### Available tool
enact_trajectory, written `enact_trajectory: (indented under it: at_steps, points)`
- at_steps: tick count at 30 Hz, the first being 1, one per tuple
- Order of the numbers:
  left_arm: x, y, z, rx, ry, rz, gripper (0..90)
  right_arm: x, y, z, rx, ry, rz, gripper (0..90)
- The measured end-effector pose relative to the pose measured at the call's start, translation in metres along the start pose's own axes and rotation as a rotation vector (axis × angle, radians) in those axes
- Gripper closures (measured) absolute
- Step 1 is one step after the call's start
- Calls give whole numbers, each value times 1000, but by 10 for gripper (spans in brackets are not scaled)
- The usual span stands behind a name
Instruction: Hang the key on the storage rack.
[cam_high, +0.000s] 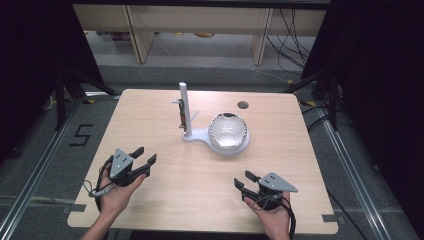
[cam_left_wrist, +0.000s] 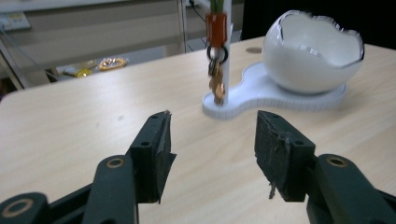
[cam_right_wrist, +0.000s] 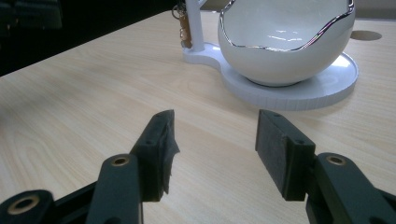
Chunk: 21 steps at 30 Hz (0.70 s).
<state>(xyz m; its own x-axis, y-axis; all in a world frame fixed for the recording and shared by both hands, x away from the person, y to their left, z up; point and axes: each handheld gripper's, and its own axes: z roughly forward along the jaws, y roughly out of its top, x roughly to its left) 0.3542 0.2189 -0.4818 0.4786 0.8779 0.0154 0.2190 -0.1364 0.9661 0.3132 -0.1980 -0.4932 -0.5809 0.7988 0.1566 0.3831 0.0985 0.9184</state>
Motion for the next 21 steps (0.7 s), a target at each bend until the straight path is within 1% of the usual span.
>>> enact_trajectory:
  at_steps: [1, 2, 3, 5, 6, 7, 8, 9, 10, 11, 12, 13, 14, 16, 17, 18, 19, 20, 21]
  points:
    - [1, -4, -2, 8, 5, 0, 453, -3, 1, 0, 1, 0, -33, 482]
    - [2, -9, -2, 5, 1, -4, 451, -4, 0, 1, -5, -5, -40, 482]
    - [2, -13, -4, 16, 9, -10, 448, -4, 0, 0, 0, -2, -33, 482]
    - [3, -20, -5, 9, 10, -9, 445, -4, 0, 0, -2, 3, -30, 481]
    - [4, -23, -7, 19, 16, -3, 443, -4, 0, 0, -2, 0, -31, 480]
    - [4, -25, -7, 17, 18, -8, 440, -5, 0, 0, -5, -7, -50, 480]
    - [5, -28, -8, 15, 16, -7, 438, -5, 0, 0, -3, -10, -51, 480]
    - [5, -29, -10, 13, 17, -7, 436, -4, 0, 0, -2, -2, -35, 479]
    - [5, -31, -11, 16, 18, -7, 433, -4, -1, 0, -2, -5, -29, 478]
    - [6, -33, -11, 5, 18, -12, 430, -3, -1, 0, -2, -7, -21, 478]
    - [6, -34, -12, 8, 24, -8, 429, -5, -1, 0, -3, -2, -36, 477]
    - [6, -35, -12, 0, 25, -2, 428, -4, -1, 0, 12, 3, -16, 476]
    - [7, -37, -13, 4, 29, -3, 426, -3, -1, 0, 18, 8, -12, 476]
    - [7, -40, -13, -7, 25, -9, 421, -4, -2, 0, 22, 9, -10, 474]
    - [7, -41, -13, -6, 26, -5, 420, -4, -2, -2, 24, -4, -11, 473]
    - [7, -42, -14, 4, 28, 1, 419, -4, -3, -1, 19, 3, -2, 473]
    - [7, -44, -14, -4, 29, -9, 418, -5, -3, -2, 25, 1, -3, 473]
    - [7, -47, -14, 2, 31, -3, 418, -3, -4, -2, 21, -11, 14, 472]
    - [6, -47, -15, 8, 36, -8, 418, -5, -4, -2, 16, -13, -18, 472]
